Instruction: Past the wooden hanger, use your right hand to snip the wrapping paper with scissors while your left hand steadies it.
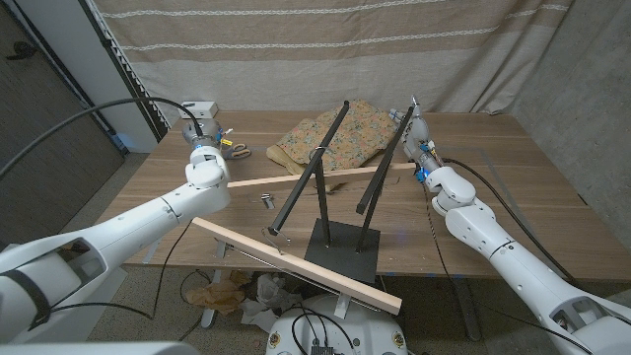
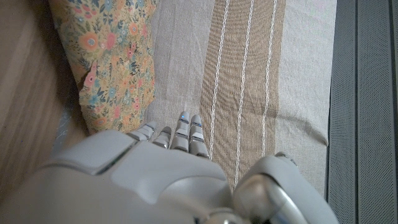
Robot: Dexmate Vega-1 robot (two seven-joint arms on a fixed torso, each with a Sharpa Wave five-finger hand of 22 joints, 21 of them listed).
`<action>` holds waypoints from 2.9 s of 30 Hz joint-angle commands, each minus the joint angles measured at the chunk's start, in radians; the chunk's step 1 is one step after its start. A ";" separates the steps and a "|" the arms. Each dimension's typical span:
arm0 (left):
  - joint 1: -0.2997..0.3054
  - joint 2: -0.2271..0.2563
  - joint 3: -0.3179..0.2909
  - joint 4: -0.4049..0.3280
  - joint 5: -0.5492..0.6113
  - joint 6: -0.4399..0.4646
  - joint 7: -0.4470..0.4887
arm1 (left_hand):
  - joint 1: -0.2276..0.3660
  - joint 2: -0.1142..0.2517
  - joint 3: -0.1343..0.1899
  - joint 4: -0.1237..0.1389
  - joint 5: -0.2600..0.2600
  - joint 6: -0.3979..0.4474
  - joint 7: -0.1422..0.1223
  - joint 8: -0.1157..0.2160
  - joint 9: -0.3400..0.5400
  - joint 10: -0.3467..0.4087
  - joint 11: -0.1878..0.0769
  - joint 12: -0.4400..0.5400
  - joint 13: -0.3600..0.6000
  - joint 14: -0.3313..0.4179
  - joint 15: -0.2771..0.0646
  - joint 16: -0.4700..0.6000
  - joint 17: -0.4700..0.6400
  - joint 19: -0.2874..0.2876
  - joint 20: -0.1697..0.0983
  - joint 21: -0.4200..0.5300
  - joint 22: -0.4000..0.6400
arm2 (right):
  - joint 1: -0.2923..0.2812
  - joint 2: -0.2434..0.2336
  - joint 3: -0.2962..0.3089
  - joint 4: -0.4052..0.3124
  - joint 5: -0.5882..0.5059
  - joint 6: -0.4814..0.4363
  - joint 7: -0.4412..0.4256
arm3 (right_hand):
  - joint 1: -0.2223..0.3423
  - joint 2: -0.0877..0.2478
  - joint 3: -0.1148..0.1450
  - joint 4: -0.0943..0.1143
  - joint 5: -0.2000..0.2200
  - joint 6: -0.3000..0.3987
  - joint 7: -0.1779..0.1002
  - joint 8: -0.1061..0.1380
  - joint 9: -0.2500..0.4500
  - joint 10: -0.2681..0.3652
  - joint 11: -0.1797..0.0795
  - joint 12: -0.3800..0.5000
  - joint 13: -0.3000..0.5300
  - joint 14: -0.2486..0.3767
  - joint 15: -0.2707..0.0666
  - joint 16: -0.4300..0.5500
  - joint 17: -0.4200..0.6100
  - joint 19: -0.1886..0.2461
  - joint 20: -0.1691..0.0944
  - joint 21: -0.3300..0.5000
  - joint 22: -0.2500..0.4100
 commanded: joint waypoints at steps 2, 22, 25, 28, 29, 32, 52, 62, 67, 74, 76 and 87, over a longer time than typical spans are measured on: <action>-0.070 -0.019 0.083 0.068 0.106 0.025 -0.086 | 0.013 -0.005 0.011 -0.001 -0.006 0.013 -0.001 0.006 0.005 0.016 0.000 0.005 0.007 -0.025 -0.170 -0.008 0.002 -0.019 0.000 -0.004 0.003 | 0.005 0.006 0.002 -0.005 0.012 -0.006 -0.001 | 0.009 0.007 -0.006 0.001 0.006 0.003 0.000 -0.002 0.003 0.006 -0.001 0.002 0.003 0.001 0.006 0.004 0.002 -0.002 0.006 0.008 0.003; -0.123 -0.048 0.145 0.149 0.194 0.034 -0.180 | 0.022 -0.027 0.025 0.009 -0.035 0.040 0.000 -0.002 -0.025 0.042 0.001 -0.007 0.047 -0.045 -0.167 -0.005 0.008 -0.031 0.000 0.000 0.002 | 0.002 0.011 -0.001 -0.013 0.019 -0.012 -0.004 | 0.010 0.010 -0.007 0.000 0.007 -0.005 0.000 -0.011 0.003 0.006 -0.002 -0.001 0.003 0.002 0.006 0.003 0.003 -0.002 0.006 0.007 0.003; -0.131 -0.058 0.151 0.168 0.195 0.043 -0.200 | 0.014 -0.033 0.021 0.011 -0.034 0.011 0.000 -0.015 -0.028 0.023 0.002 -0.018 0.049 -0.054 -0.167 -0.008 0.008 -0.036 0.000 -0.001 0.002 | 0.000 0.010 0.000 -0.017 0.021 -0.015 -0.005 | 0.010 0.010 -0.008 0.000 0.007 -0.006 0.000 -0.012 0.003 0.005 -0.004 -0.002 0.003 0.002 0.005 0.003 0.003 -0.002 0.007 0.007 0.003; -0.132 -0.057 0.151 0.175 0.195 0.039 -0.205 | 0.010 -0.034 0.019 0.013 -0.034 -0.001 0.000 -0.021 -0.028 0.013 0.002 -0.023 0.050 -0.060 -0.165 -0.009 0.008 -0.037 0.002 -0.001 0.003 | -0.002 0.008 0.001 -0.025 0.022 -0.022 -0.011 | 0.010 0.011 -0.008 0.000 0.007 -0.007 0.000 -0.013 0.003 0.006 -0.004 -0.002 0.003 0.002 0.005 0.003 0.003 -0.002 0.007 0.007 0.003; -0.132 -0.059 0.151 0.177 0.195 0.042 -0.207 | 0.009 -0.034 0.018 0.013 -0.034 -0.002 0.000 -0.021 -0.028 0.012 0.002 -0.024 0.050 -0.061 -0.165 -0.010 0.008 -0.037 0.002 -0.001 0.003 | -0.002 0.007 0.000 -0.024 0.019 -0.020 -0.010 | 0.010 0.011 -0.008 0.000 0.007 -0.009 0.000 -0.014 0.003 0.006 -0.003 -0.002 0.003 0.002 0.005 0.003 0.003 -0.002 0.007 0.007 0.003; -0.133 -0.061 0.150 0.182 0.197 0.046 -0.208 | 0.008 -0.034 0.018 0.013 -0.034 -0.001 0.000 -0.021 -0.028 0.011 0.002 -0.025 0.050 -0.062 -0.165 -0.010 0.008 -0.037 0.003 -0.001 0.003 | -0.002 0.007 0.001 -0.026 0.022 -0.022 -0.011 | 0.010 0.012 -0.008 0.000 0.007 -0.011 0.000 -0.016 0.003 0.006 -0.003 -0.002 0.003 0.002 0.005 0.003 0.003 -0.002 0.007 0.006 0.003; -0.125 -0.064 0.133 0.213 0.175 0.030 -0.199 | 0.001 -0.028 0.020 0.012 -0.025 0.078 -0.001 0.017 -0.017 -0.018 -0.001 -0.057 0.058 -0.067 -0.169 -0.003 0.008 -0.035 0.002 0.002 0.002 | -0.010 0.007 0.001 -0.034 0.026 -0.025 -0.013 | 0.012 0.014 -0.010 -0.001 0.007 -0.022 -0.003 -0.025 0.003 0.010 -0.005 -0.003 0.003 0.002 0.006 0.002 0.003 -0.002 0.007 0.006 0.003; -0.129 -0.071 0.117 0.255 0.136 0.015 -0.188 | 0.001 -0.027 0.021 0.012 -0.024 0.074 0.000 0.017 -0.016 -0.014 -0.001 -0.057 0.060 -0.062 -0.169 -0.001 0.008 -0.030 0.004 0.005 0.002 | -0.001 0.013 -0.006 -0.024 0.022 -0.027 -0.011 | 0.012 0.015 -0.011 -0.001 0.007 -0.025 -0.006 -0.028 0.003 0.011 -0.003 -0.004 0.003 0.002 0.005 0.002 0.003 -0.002 0.007 0.006 0.003; -0.129 -0.073 0.094 0.267 0.095 -0.005 -0.182 | 0.002 -0.025 0.023 0.012 -0.024 0.080 0.000 0.020 -0.015 -0.007 -0.001 -0.056 0.061 -0.057 -0.170 0.002 0.008 -0.024 0.005 0.007 0.003 | 0.000 0.015 -0.009 -0.024 0.021 -0.030 -0.013 | 0.013 0.016 -0.012 -0.002 0.007 -0.027 -0.008 -0.030 0.003 0.009 -0.004 -0.005 0.004 0.002 0.005 0.001 0.003 -0.003 0.008 0.005 0.003; -0.148 -0.076 0.120 0.299 0.086 -0.032 -0.199 | 0.003 -0.024 0.024 0.012 -0.023 0.087 0.001 0.024 -0.013 -0.001 -0.002 -0.054 0.063 -0.053 -0.170 0.003 0.009 -0.024 0.004 0.006 0.003 | -0.003 0.014 -0.011 -0.031 0.013 -0.029 -0.021 | 0.013 0.016 -0.013 -0.002 0.006 -0.028 -0.008 -0.032 0.003 0.010 -0.005 -0.006 0.004 0.002 0.005 0.001 0.003 -0.004 0.009 0.005 0.003; -0.155 -0.081 0.126 0.312 0.079 -0.037 -0.210 | 0.004 -0.026 0.024 0.010 -0.022 0.076 -0.001 0.020 -0.014 0.010 -0.002 -0.052 0.066 -0.051 -0.170 0.004 0.009 -0.025 0.003 0.006 0.003 | -0.006 0.014 -0.010 -0.038 0.015 -0.035 -0.028 | 0.013 0.017 -0.013 -0.002 0.006 -0.028 -0.009 -0.033 0.003 0.010 -0.006 -0.007 0.004 0.002 0.004 0.001 0.003 -0.004 0.009 0.005 0.003; -0.168 -0.112 0.148 0.363 0.072 -0.087 -0.195 | 0.004 -0.025 0.026 0.010 -0.020 0.034 0.001 0.002 -0.017 0.030 -0.002 -0.046 0.074 -0.043 -0.170 0.007 0.010 -0.026 0.002 0.005 0.003 | -0.009 0.003 -0.009 -0.060 0.013 -0.049 -0.034 | 0.014 0.020 -0.013 -0.002 0.007 -0.029 -0.012 -0.035 0.004 0.012 -0.005 -0.008 0.004 0.001 0.004 0.001 0.003 -0.005 0.009 0.004 0.003</action>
